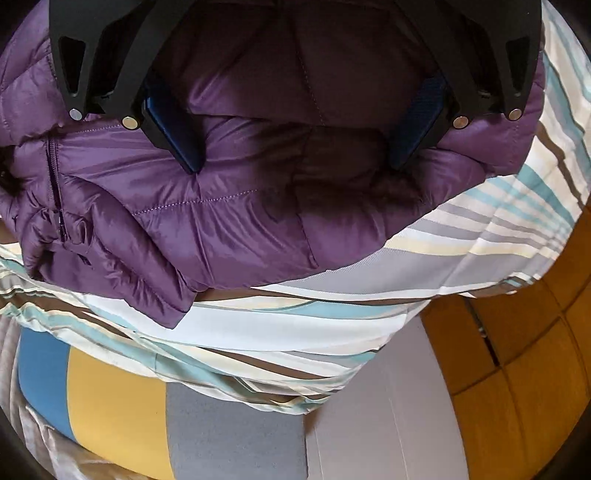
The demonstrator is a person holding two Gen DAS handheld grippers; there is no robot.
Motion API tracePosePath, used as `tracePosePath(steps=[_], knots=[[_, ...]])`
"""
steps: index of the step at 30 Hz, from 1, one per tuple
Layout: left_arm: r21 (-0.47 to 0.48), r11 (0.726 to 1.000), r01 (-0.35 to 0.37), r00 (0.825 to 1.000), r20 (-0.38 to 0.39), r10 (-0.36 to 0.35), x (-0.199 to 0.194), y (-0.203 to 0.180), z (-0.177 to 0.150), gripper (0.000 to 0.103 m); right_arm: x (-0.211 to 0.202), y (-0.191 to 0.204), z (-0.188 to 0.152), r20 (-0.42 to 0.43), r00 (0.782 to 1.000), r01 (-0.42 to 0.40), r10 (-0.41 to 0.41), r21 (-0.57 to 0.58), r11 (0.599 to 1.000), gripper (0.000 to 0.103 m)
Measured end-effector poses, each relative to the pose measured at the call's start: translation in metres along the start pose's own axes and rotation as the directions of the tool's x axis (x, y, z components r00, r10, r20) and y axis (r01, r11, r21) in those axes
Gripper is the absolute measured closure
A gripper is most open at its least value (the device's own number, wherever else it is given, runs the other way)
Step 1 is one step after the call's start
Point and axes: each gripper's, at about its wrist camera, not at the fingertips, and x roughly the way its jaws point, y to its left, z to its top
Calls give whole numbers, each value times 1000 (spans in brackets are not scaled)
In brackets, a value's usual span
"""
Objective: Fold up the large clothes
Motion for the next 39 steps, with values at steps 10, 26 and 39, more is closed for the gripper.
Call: tracePosePath(steps=[10, 26, 39], knots=[[-27, 990, 140, 987, 80, -138, -74, 37, -8, 3, -85, -16, 4, 80, 986, -147, 149, -29, 989, 18], [-75, 952, 297, 954, 62, -293, -191, 154, -204, 3, -255, -160, -188, -55, 957, -285, 284, 4, 959, 35], [-69, 899, 432, 902, 16, -432, -239, 169, -285, 15, -309, -181, -289, -200, 920, -349, 337, -30, 937, 43]])
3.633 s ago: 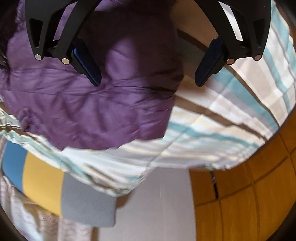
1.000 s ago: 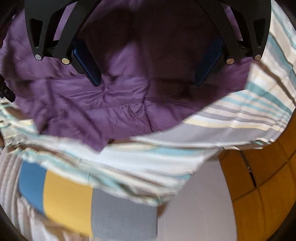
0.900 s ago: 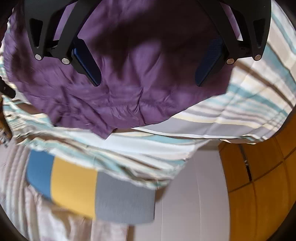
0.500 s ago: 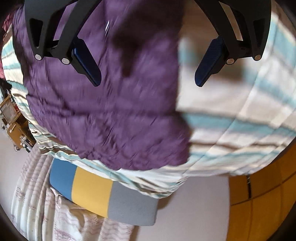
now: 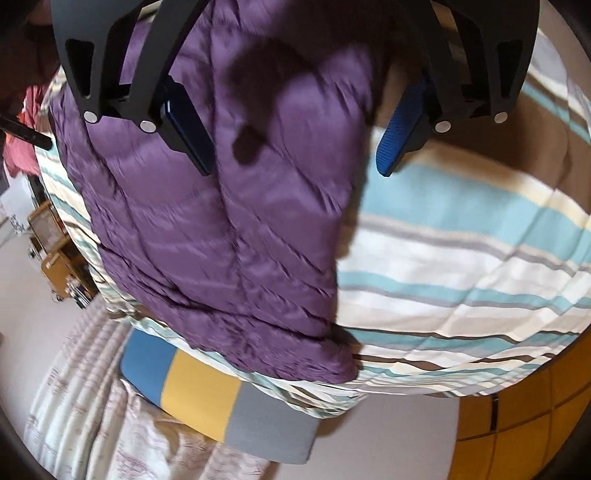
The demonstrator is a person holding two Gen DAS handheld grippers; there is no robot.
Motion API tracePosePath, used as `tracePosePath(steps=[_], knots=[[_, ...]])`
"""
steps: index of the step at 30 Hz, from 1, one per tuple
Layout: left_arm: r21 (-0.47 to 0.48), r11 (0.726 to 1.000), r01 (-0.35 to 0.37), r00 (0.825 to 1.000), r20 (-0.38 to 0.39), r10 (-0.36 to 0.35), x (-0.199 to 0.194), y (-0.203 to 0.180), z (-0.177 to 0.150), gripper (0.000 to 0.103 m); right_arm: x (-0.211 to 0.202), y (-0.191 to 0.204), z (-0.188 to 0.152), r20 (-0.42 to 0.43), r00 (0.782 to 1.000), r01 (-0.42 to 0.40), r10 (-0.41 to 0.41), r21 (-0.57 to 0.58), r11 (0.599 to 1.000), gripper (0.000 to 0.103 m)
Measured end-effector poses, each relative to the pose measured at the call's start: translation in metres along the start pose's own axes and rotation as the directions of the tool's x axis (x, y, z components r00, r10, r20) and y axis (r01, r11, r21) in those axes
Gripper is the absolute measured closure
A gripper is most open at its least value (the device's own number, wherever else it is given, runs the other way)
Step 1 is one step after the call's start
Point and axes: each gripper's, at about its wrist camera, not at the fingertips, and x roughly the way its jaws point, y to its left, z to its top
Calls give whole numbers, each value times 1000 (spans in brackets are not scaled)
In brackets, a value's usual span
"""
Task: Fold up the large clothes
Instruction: 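Grasp the folded jacket edge with the right tool while the left tool grips the hem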
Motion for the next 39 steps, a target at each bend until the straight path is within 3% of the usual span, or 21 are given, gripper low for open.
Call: tracePosePath(steps=[4, 9, 10, 11, 12, 14, 23, 27, 34, 39], knots=[[25, 1000, 9, 1000, -27, -8, -4, -4, -15, 24, 10, 9, -12, -54, 998, -34, 34, -3, 999, 52], [34, 999, -9, 998, -60, 12, -2, -7, -29, 28, 24, 18, -20, -69, 996, -64, 63, -17, 998, 74], [50, 999, -20, 997, -67, 24, -2, -11, -29, 43, 25, 19, -19, -61, 995, -78, 77, -20, 997, 83], [56, 998, -7, 997, -72, 11, -3, -13, -28, 72, 25, 19, -18, -55, 995, -87, 86, -21, 996, 88], [35, 999, 30, 996, -84, -27, -4, -13, -27, 82, 24, 18, -18, -48, 994, -94, 93, -20, 995, 90], [0, 998, 60, 995, -78, -60, -7, -13, -23, 91, 21, 17, -13, -25, 992, -122, 122, -8, 992, 94], [-9, 990, 141, 990, 25, -141, -31, -24, 16, 92, -5, 18, 22, 128, 968, -217, 214, 8, 976, 96], [-18, 988, 155, 985, 81, -153, -29, -23, 45, 92, -6, 14, 50, 207, 955, -224, 214, 26, 974, 98], [-32, 987, 159, 980, 123, -154, -2, -24, 100, 92, 12, 3, 103, 282, 938, -239, 202, 102, 966, 103], [-53, 986, 158, 984, 93, -153, 34, -26, 128, 92, 25, -5, 130, 311, 931, -240, 189, 136, 961, 103]])
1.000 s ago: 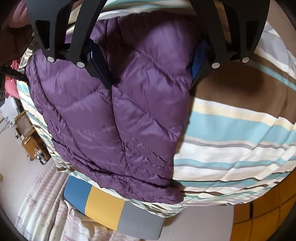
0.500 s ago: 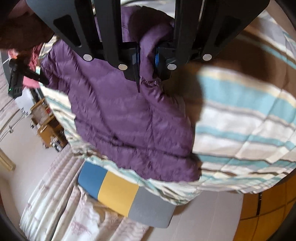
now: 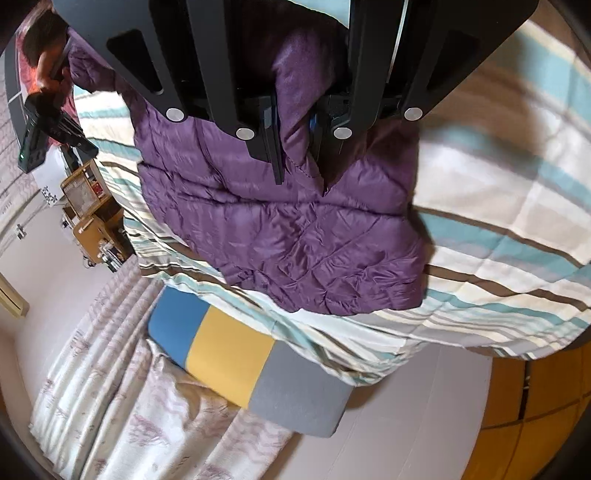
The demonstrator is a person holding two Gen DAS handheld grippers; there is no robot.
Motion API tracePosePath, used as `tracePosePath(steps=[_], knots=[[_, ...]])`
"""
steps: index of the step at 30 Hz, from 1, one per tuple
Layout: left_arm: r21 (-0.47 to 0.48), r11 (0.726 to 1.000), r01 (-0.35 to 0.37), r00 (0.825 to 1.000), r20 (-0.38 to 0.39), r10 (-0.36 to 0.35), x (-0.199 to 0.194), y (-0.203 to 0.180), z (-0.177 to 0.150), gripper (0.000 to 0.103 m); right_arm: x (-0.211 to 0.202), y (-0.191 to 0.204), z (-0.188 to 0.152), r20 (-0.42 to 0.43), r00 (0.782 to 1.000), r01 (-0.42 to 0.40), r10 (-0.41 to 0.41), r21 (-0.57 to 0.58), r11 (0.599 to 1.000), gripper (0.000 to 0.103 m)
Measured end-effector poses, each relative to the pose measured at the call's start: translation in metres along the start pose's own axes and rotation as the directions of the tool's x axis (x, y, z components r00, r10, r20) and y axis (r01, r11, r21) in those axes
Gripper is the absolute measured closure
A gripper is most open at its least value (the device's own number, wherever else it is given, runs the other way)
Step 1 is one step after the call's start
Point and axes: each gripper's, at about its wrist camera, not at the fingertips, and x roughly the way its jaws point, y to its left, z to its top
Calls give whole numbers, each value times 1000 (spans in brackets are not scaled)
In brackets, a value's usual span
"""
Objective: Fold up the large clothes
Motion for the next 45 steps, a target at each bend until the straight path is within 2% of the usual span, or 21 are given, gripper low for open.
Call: tracePosePath(steps=[2, 4, 6, 7, 8, 9, 12, 15, 16, 19, 20, 21, 23, 25, 27, 30, 32, 37, 41, 45], knots=[[-20, 1000, 10, 1000, -6, -10, 8, 1, 4, 92, 1, -1, 3, -14, 1000, 0, 0, 6, 1000, 102], [-45, 999, 16, 1000, -11, -17, 18, 3, 9, 92, -5, -1, 0, -15, 999, 49, -49, -26, 998, 98], [-55, 998, 18, 1000, -11, -19, 24, 4, 13, 92, -13, -5, -5, -6, 997, 70, -70, -37, 997, 89], [-62, 998, 20, 1000, -18, -21, 29, 5, 14, 92, -18, -9, -9, 3, 997, 74, -74, -27, 997, 69], [-66, 998, 21, 1000, -21, -22, 31, 5, 14, 92, -24, -15, -13, 9, 997, 83, -83, -14, 996, 54], [-71, 997, 23, 999, -23, -24, 33, 6, 14, 92, -29, -19, -17, 4, 995, 100, -100, -7, 995, 53], [-69, 997, 24, 1000, -16, -26, 29, 9, 8, 92, -42, -33, -32, -83, 991, 102, -101, 13, 995, 53], [-69, 997, 19, 1000, 7, -19, 19, 12, 0, 92, -51, -44, -54, -227, 973, 55, -39, 64, 996, 54], [-70, 997, 16, 1000, 11, -15, 17, 12, -1, 92, -52, -46, -61, -270, 963, 36, -14, 78, 996, 54], [-61, 998, 7, 1000, 22, -5, 12, 13, -4, 92, -49, -44, -90, -428, 901, -27, 77, 122, 992, 54], [-56, 998, 7, 1000, 22, -6, 12, 13, -5, 92, -48, -42, -99, -466, 878, -48, 107, 137, 989, 57], [-52, 999, 7, 1000, 21, -6, 12, 13, -5, 92, -47, -40, -106, -479, 865, -77, 145, 160, 984, 61], [-50, 999, 6, 1000, 21, -5, 13, 12, -3, 92, -42, -38, -109, -468, 854, -141, 229, 216, 966, 86], [-57, 998, 9, 1000, 22, -8, 13, 12, 0, 92, -37, -36, -103, -431, 849, -201, 307, 274, 940, 95], [-61, 998, 17, 1000, 24, -15, 12, 13, 4, 92, -34, -30, -87, -371, 866, -242, 334, 274, 931, 97], [-50, 999, 10, 1000, 25, -8, 15, 11, 19, 92, -28, -25, -49, -271, 910, -257, 312, 222, 941, 98], [-47, 999, 4, 1000, 29, -3, 19, 10, 29, 92, -21, -29, -20, -199, 930, -263, 308, 225, 938, 98], [-77, 997, -13, 999, 33, 15, 38, 17, 60, 92, 9, -39, 36, -85, 953, -262, 290, 247, 933, 98], [-97, 995, -32, 999, 18, 34, 60, 26, 82, 92, 41, -52, 67, -46, 965, -235, 258, 282, 930, 98], [-92, 993, -73, 997, 6, 74, 87, 33, 94, 92, 77, -72, 79, -32, 980, -176, 198, 332, 927, 98]])
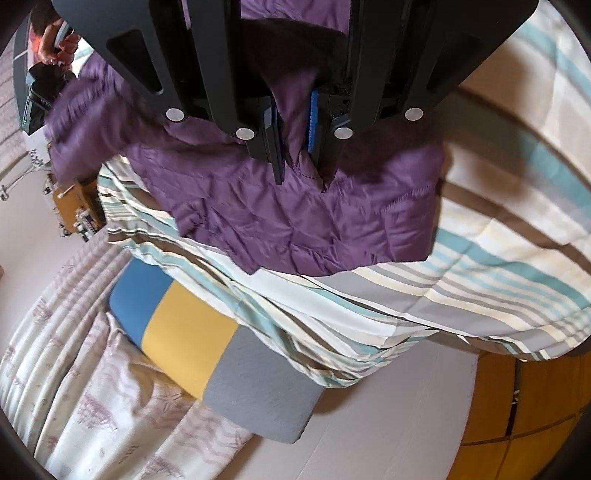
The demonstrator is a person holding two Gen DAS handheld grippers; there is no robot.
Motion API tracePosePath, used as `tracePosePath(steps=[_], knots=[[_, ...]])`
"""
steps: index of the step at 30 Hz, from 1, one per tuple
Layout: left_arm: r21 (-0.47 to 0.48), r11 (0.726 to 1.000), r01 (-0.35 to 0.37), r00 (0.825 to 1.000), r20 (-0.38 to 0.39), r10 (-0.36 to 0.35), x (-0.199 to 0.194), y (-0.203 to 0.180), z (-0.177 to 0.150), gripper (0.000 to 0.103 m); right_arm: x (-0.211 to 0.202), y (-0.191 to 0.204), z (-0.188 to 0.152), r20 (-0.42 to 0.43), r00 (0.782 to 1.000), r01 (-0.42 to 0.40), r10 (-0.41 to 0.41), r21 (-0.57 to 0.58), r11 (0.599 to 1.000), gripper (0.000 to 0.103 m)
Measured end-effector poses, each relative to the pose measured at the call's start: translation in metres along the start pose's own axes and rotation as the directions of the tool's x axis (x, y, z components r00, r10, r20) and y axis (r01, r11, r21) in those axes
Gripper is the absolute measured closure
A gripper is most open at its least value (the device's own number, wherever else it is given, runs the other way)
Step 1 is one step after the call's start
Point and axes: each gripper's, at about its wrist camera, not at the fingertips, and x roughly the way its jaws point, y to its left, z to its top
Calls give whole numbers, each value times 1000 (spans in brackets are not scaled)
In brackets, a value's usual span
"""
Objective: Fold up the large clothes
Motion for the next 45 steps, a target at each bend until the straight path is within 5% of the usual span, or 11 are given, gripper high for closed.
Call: tracePosePath(steps=[3, 6, 7, 8, 12, 15, 19, 20, 23, 30, 45], knots=[[-39, 999, -13, 1000, -14, 12, 16, 10, 2, 68, 17, -18, 4, 20, 999, 32, -33, 32, 999, 92], [-122, 991, 50, 998, 51, -44, 7, 24, -1, 34, 19, -31, 2, 86, 996, 21, -25, 54, 998, 53], [-152, 987, 44, 993, 119, -26, -5, 32, -4, 17, 10, -35, 0, 139, 990, 4, -13, 70, 998, 29], [-161, 987, 31, 988, 156, -5, -12, 35, -6, 10, 2, -37, -3, 185, 983, 2, -16, 77, 997, 22], [-108, 992, 69, 977, 209, -45, -33, 44, -29, 10, -19, -44, -24, 213, 976, 37, -52, 73, 997, 21], [34, 998, 56, 989, 139, -61, -26, 32, -60, 10, -13, -43, -51, 116, 987, 110, -111, 9, 994, 18], [132, 990, -45, 999, 37, 40, 8, 11, -74, 10, 9, -27, -77, 68, 983, 180, -172, -119, 977, 24], [140, 988, -58, 998, 18, 56, 14, 9, -75, 15, 14, -24, -79, 55, 984, 175, -169, -130, 976, 39], [101, 994, -48, 999, 6, 48, 14, 9, -77, 38, 29, -18, -86, 10, 985, 173, -174, -148, 974, 61], [104, 993, 55, 996, -73, -48, -20, 8, -106, 78, 12, -6, -98, -36, 988, 138, -148, -203, 969, 74], [159, 969, 188, 976, -140, -166, -99, -7, -212, 79, -83, -16, -165, -103, 978, 145, -179, -274, 951, 77]])
